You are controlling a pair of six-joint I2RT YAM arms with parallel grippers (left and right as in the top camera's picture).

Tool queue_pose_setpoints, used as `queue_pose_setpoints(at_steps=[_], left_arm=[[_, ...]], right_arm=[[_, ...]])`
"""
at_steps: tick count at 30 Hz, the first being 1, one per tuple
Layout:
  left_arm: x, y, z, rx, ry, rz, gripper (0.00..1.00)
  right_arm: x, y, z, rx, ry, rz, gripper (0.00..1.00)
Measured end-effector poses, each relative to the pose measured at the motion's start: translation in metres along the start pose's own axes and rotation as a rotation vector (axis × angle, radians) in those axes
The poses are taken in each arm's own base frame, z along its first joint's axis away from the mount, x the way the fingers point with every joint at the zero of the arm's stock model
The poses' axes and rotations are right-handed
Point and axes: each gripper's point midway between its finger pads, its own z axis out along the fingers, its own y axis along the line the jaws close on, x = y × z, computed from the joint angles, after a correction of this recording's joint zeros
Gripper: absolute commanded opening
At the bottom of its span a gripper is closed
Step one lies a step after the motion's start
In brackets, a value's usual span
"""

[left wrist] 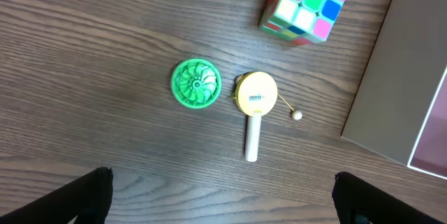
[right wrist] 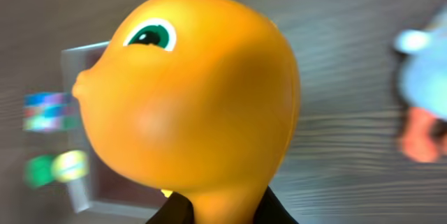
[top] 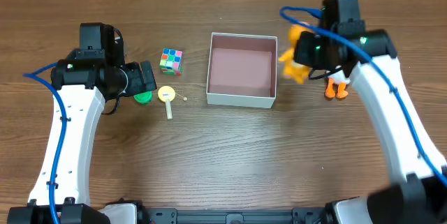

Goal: Pack container
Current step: 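Carry the orange duck into the white box and release it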

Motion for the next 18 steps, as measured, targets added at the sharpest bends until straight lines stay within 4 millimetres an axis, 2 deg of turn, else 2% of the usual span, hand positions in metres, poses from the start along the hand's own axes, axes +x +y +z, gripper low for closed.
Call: queue_pose_setpoints(at_steps=[1,3,4,5,7,8,10,12,13,14,15,18], left_arm=[[0.000,0.000,0.000,0.000,0.001,0.000,1.00],[0.000,0.000,0.000,0.000,0.000,0.000,1.00],[0.000,0.000,0.000,0.000,0.000,0.000,1.00],[0.000,0.000,0.000,0.000,0.000,0.000,1.00],[0.000,0.000,0.000,0.000,0.000,0.000,1.00],[0.000,0.000,0.000,0.000,0.000,0.000,1.00],[0.000,0.000,0.000,0.000,0.000,0.000,1.00],[0.000,0.000,0.000,0.000,0.001,0.000,1.00],[0.000,0.000,0.000,0.000,0.000,0.000,1.00],[0.000,0.000,0.000,0.000,0.000,0.000,1.00],[0.000,0.000,0.000,0.000,0.000,0.000,1.00],[0.000,0.000,0.000,0.000,0.000,0.000,1.00]], right_arm=[[0.006,0.025,-0.008,-0.044,-0.017,-0.030,0.17],[0.016,0.055,-0.004,-0.094,-0.018,-0.058,0.17],[0.023,0.081,0.007,-0.133,-0.018,-0.105,0.17],[0.025,0.098,0.017,-0.146,-0.032,-0.122,0.17],[0.033,0.118,0.044,-0.136,-0.037,-0.126,0.22],[0.043,0.124,0.066,-0.114,-0.017,-0.114,0.22],[0.050,0.124,0.099,-0.081,0.006,-0.085,0.22],[0.053,0.116,0.133,-0.043,0.025,-0.041,0.22],[0.055,0.112,0.144,-0.033,0.037,-0.030,0.23],[0.058,0.111,0.154,-0.028,0.049,-0.023,0.44],[0.063,0.109,0.168,-0.023,0.067,-0.016,0.60],[0.067,0.109,0.177,-0.030,0.079,-0.038,0.67]])
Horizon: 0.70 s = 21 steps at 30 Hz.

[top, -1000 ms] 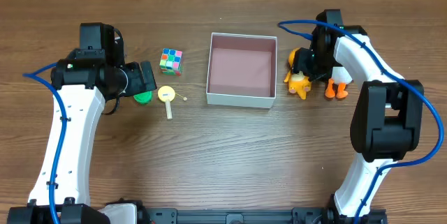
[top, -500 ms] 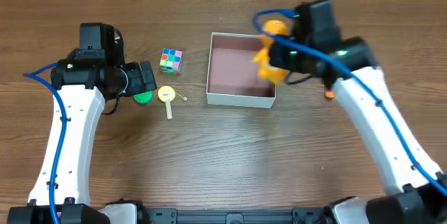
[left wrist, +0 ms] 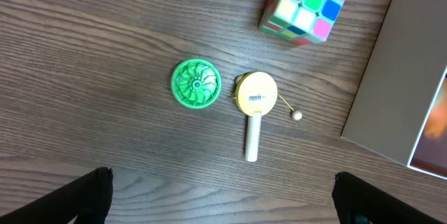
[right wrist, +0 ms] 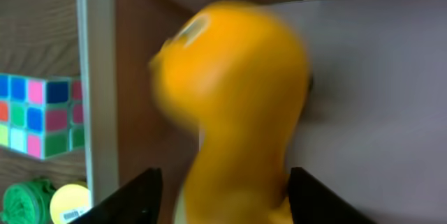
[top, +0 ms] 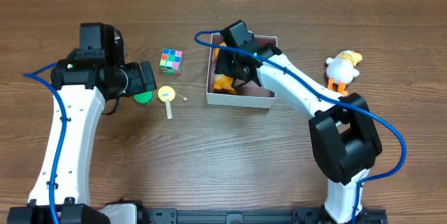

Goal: Pack container
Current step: 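Carry the orange duck into the white box and release it, then grasp the white plush duck with the right gripper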

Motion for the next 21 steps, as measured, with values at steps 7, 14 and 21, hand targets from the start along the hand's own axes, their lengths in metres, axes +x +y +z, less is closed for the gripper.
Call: queue_pose_setpoints(at_steps=[7,14,21], left_arm=[[0.000,0.000,0.000,0.000,0.000,0.000,1.00],[0.000,0.000,0.000,0.000,0.000,0.000,1.00],[0.000,0.000,0.000,0.000,0.000,0.000,1.00]], right_arm=[[-0.001,0.007,-0.026,-0.030,-0.001,-0.068,0.88],[-0.049,-0.033,-0.180,0.040,-0.250,-0.055,1.00],[-0.092,-0.226,-0.216,0.374,-0.267,0.206,1.00]])
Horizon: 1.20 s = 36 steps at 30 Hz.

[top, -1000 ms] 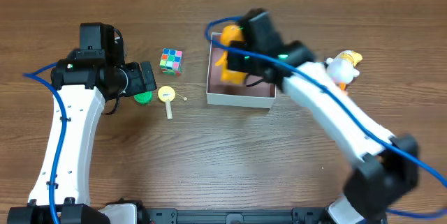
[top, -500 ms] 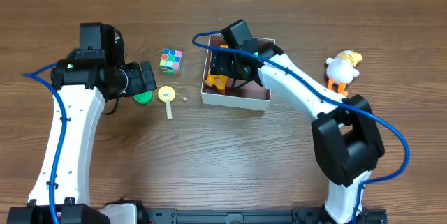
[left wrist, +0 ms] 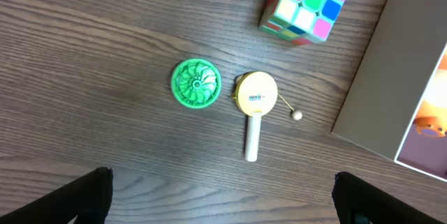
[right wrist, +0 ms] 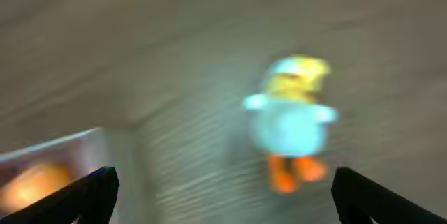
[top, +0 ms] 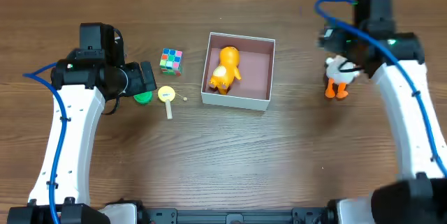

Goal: Pack container
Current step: 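Grasp the white plush duck with the right gripper, then place the white plush duck into the box beside the orange duck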

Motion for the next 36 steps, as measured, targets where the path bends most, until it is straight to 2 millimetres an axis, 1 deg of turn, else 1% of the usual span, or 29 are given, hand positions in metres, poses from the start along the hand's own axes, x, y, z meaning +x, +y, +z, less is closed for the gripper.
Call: queue_pose_setpoints(at_steps=[1,2,3,4,6,8,9,10,11,12,13,15,16,17,19,20,21,22,23,25,26,28,29,30,31,32,33,34,36], left_arm=[[0.000,0.000,0.000,0.000,0.000,0.000,1.00],[0.000,0.000,0.000,0.000,0.000,0.000,1.00],[0.000,0.000,0.000,0.000,0.000,0.000,1.00],[0.000,0.000,0.000,0.000,0.000,0.000,1.00],[0.000,0.000,0.000,0.000,0.000,0.000,1.00],[0.000,0.000,0.000,0.000,0.000,0.000,1.00],[0.000,0.000,0.000,0.000,0.000,0.000,1.00],[0.000,0.000,0.000,0.000,0.000,0.000,1.00],[0.000,0.000,0.000,0.000,0.000,0.000,1.00],[0.000,0.000,0.000,0.000,0.000,0.000,1.00],[0.000,0.000,0.000,0.000,0.000,0.000,1.00],[0.000,0.000,0.000,0.000,0.000,0.000,1.00],[0.000,0.000,0.000,0.000,0.000,0.000,1.00],[0.000,0.000,0.000,0.000,0.000,0.000,1.00],[0.000,0.000,0.000,0.000,0.000,0.000,1.00],[0.000,0.000,0.000,0.000,0.000,0.000,1.00],[0.000,0.000,0.000,0.000,0.000,0.000,1.00],[0.000,0.000,0.000,0.000,0.000,0.000,1.00],[0.000,0.000,0.000,0.000,0.000,0.000,1.00],[0.000,0.000,0.000,0.001,0.001,0.000,1.00],[0.000,0.000,0.000,0.000,0.000,0.000,1.00],[0.000,0.000,0.000,0.000,0.000,0.000,1.00],[0.000,0.000,0.000,0.000,0.000,0.000,1.00],[0.000,0.000,0.000,0.000,0.000,0.000,1.00],[0.000,0.000,0.000,0.000,0.000,0.000,1.00],[0.000,0.000,0.000,0.000,0.000,0.000,1.00],[0.000,0.000,0.000,0.000,0.000,0.000,1.00],[0.000,0.000,0.000,0.000,0.000,0.000,1.00],[0.000,0.000,0.000,0.000,0.000,0.000,1.00]], right_arm=[[0.001,-0.020,0.014,0.041,0.032,0.031,1.00],[0.002,-0.035,0.026,0.067,0.063,0.057,1.00],[0.005,-0.046,0.040,0.086,0.096,0.079,1.00],[0.010,-0.057,0.059,0.099,0.143,0.101,1.00],[0.023,-0.062,0.086,0.101,0.217,0.113,1.00],[0.041,-0.057,0.117,0.081,0.300,0.110,1.00],[0.049,-0.054,0.128,0.072,0.333,0.108,0.97],[0.054,-0.052,0.137,0.066,0.351,0.105,0.89],[0.060,-0.051,0.146,0.062,0.373,0.102,0.72],[0.065,-0.051,0.152,0.063,0.391,0.100,0.60],[0.069,-0.051,0.156,0.065,0.402,0.104,0.54],[0.072,-0.051,0.158,0.065,0.415,0.100,0.32],[0.073,-0.051,0.157,0.063,0.419,0.105,0.26],[0.076,-0.051,0.156,0.068,0.430,0.108,0.23],[0.081,-0.052,0.149,0.080,0.453,0.105,0.23],[0.082,-0.049,0.141,0.086,0.458,0.100,0.22],[0.082,-0.044,0.130,0.084,0.451,0.087,0.15],[0.077,-0.033,0.112,0.068,0.429,0.065,0.11],[0.070,-0.020,0.094,0.042,0.392,0.038,0.10],[0.056,0.020,0.040,-0.053,0.278,-0.035,0.11],[0.052,0.038,0.016,-0.103,0.228,-0.064,0.10],[0.054,0.077,-0.035,-0.217,0.138,-0.123,0.10],[0.061,0.101,-0.061,-0.291,0.106,-0.157,0.10],[0.070,0.121,-0.076,-0.348,0.093,-0.191,0.11],[0.079,0.134,-0.081,-0.371,0.097,-0.217,0.11],[0.090,0.146,-0.080,-0.382,0.114,-0.244,0.11],[0.101,0.157,-0.074,-0.383,0.136,-0.265,0.11],[0.110,0.167,-0.065,-0.378,0.157,-0.281,0.11],[0.129,0.183,-0.038,-0.353,0.203,-0.313,0.11]])
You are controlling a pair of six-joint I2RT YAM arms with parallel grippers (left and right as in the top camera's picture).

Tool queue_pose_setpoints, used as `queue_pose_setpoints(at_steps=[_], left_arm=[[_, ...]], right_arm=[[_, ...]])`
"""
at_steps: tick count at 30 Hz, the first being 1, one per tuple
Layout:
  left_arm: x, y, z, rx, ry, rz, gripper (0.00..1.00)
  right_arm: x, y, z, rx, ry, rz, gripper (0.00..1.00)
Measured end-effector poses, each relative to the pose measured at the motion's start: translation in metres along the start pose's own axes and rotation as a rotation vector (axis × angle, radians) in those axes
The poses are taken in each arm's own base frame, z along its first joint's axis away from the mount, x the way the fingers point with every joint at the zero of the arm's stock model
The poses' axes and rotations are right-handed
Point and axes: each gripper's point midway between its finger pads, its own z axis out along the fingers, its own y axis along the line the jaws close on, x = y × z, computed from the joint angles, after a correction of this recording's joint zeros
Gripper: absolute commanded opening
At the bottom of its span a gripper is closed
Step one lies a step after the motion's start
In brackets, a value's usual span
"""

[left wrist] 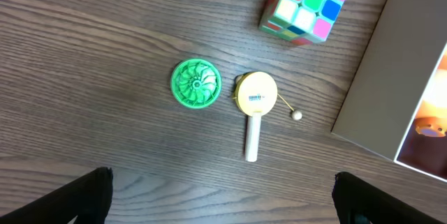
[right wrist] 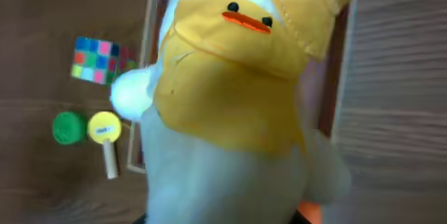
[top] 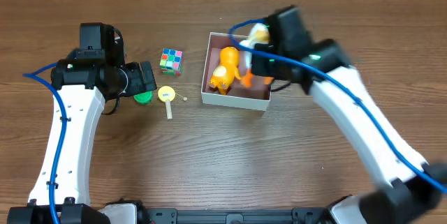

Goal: Pack container
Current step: 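Place the white plush duck into the box beside the orange duck, then grasp the Rubik's cube with the left gripper and lift it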

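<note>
A white box (top: 264, 102) with a pink floor stands mid-table, and an orange rubber duck (top: 225, 67) lies in its left half. My right gripper (top: 267, 42) is shut on a white plush duck (right wrist: 230, 105) with a yellow hood, held over the box; the plush hides the fingers. My left gripper (left wrist: 223, 203) is open above the table left of the box. Below it lie a green disc (left wrist: 196, 83), a yellow rattle drum (left wrist: 254, 98) and a colour cube (left wrist: 305, 8).
The box's grey outer wall (left wrist: 370, 91) stands close to the right of the rattle drum. The cube (top: 171, 60), green disc (top: 142, 98) and drum (top: 166, 97) are clustered between my left arm and the box.
My right gripper was open over the plush duck standing on the table right of the box. Now it is shut on the plush, held over the box. The left arm has not moved.
My right gripper first held the orange duck to the right of the box, then had it inside the box. Later the orange duck lay in the box, which had shifted slightly, and the gripper was open at the plush duck. Now the plush is held over the box.
</note>
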Motion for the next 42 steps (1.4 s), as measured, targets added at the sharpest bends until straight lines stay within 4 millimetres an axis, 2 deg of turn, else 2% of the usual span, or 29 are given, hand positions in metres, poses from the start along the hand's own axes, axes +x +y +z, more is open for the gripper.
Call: queue_pose_setpoints(at_steps=[2,4,6,7,8,9,14,17,19,22,23,24,27,28,30,32,35,37,38,42], left_arm=[[0.000,0.000,0.000,0.000,0.000,0.000,1.00],[0.000,0.000,0.000,0.000,0.000,0.000,1.00],[0.000,0.000,0.000,0.000,0.000,0.000,1.00],[0.000,0.000,0.000,0.000,0.000,0.000,1.00],[0.000,0.000,0.000,0.000,0.000,0.000,1.00],[0.000,0.000,0.000,0.000,0.000,0.000,1.00],[0.000,0.000,0.000,0.000,0.000,0.000,1.00],[0.000,0.000,0.000,0.000,0.000,0.000,1.00],[0.000,0.000,0.000,0.000,0.000,0.000,1.00],[0.000,0.000,0.000,0.001,0.001,0.000,1.00],[0.000,-0.001,0.000,0.006,0.002,0.000,1.00],[0.000,-0.004,0.000,0.023,0.004,0.000,1.00],[-0.003,-0.015,-0.001,0.087,-0.005,0.003,1.00],[-0.005,-0.019,-0.001,0.106,-0.012,0.004,1.00],[-0.024,-0.034,-0.004,0.184,-0.087,0.033,1.00],[-0.029,-0.043,-0.008,0.197,-0.100,0.085,1.00],[-0.034,-0.058,-0.002,0.148,-0.051,0.194,1.00],[-0.043,-0.081,0.021,0.102,0.010,0.320,1.00],[-0.042,-0.085,0.035,0.064,0.068,0.361,1.00],[-0.062,-0.091,0.081,-0.015,0.139,0.425,1.00]], right_arm=[[0.011,-0.008,0.047,0.073,0.075,0.013,0.11],[0.018,-0.018,0.075,0.128,0.114,0.031,0.13],[0.025,-0.030,0.102,0.176,0.151,0.045,0.30],[0.026,-0.033,0.107,0.186,0.153,0.046,0.39],[0.026,-0.035,0.109,0.194,0.152,0.041,0.56],[0.024,-0.036,0.110,0.198,0.145,0.039,0.66],[0.023,-0.042,0.108,0.223,0.146,-0.040,0.85],[0.021,-0.042,0.086,0.221,0.142,-0.082,0.88],[0.011,-0.036,0.056,0.200,0.099,-0.093,0.93],[-0.007,-0.038,-0.015,0.154,-0.011,-0.062,1.00],[-0.012,-0.047,-0.042,0.149,-0.049,-0.029,1.00],[-0.014,-0.066,-0.073,0.156,-0.088,0.029,1.00],[-0.018,-0.114,-0.128,0.177,-0.176,0.182,1.00],[-0.018,-0.125,-0.137,0.184,-0.189,0.216,1.00],[-0.014,-0.145,-0.146,0.196,-0.184,0.286,1.00],[-0.012,-0.167,-0.148,0.215,-0.169,0.360,1.00],[-0.013,-0.175,-0.148,0.219,-0.165,0.389,1.00],[-0.015,-0.177,-0.143,0.217,-0.153,0.394,1.00],[-0.015,-0.178,-0.139,0.220,-0.142,0.395,1.00],[-0.015,-0.181,-0.128,0.229,-0.110,0.401,1.00]])
